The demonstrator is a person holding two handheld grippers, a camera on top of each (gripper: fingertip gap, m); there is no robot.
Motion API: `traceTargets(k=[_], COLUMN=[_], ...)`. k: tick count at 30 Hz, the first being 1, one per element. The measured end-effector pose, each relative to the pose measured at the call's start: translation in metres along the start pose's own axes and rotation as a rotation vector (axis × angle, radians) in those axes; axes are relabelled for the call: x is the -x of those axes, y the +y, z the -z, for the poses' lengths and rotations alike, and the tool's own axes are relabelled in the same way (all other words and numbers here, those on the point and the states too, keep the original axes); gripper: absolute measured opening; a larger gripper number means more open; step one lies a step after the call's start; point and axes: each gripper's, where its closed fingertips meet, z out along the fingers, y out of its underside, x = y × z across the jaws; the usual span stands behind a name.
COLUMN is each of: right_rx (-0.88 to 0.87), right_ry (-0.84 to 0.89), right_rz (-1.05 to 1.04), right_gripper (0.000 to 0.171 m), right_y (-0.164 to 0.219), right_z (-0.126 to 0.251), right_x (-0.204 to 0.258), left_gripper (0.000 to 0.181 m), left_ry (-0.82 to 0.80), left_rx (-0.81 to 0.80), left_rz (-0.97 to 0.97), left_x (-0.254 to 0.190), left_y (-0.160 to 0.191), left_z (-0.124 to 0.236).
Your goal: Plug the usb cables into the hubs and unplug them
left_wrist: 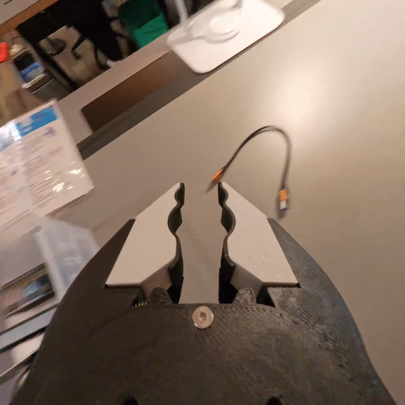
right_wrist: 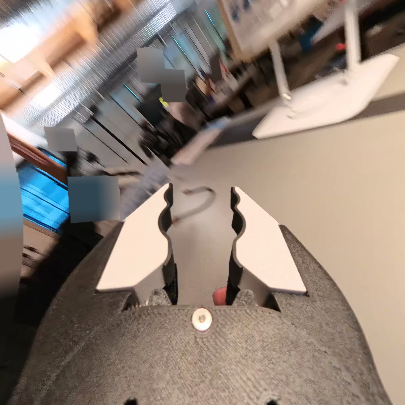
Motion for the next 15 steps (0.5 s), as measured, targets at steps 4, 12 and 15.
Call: traceTargets(k=[4, 12, 15], right_rx=[0.267, 0.563, 0.564], right_ry=[0.302, 0.422, 0.419], right_rz=[0.361, 0.691, 0.684], right_gripper=[0.052, 0.051, 0.050], right_y=[0.033, 0.072, 0.072], right_z=[0.022, 0.038, 0.038], right_x=[-0.084, -0.119, -0.119], left_gripper=[0.038, 0.041, 0.045], left_ry=[-0.107, -0.107, 0.037], left_rx=[0.211, 0.389, 0.396], left_rz=[-0.134, -0.453, -0.449], left_x=[0.075, 0.180, 0.183], left_y=[0.039, 0.080, 0.083], left_z=[0.009, 0.017, 0.018])
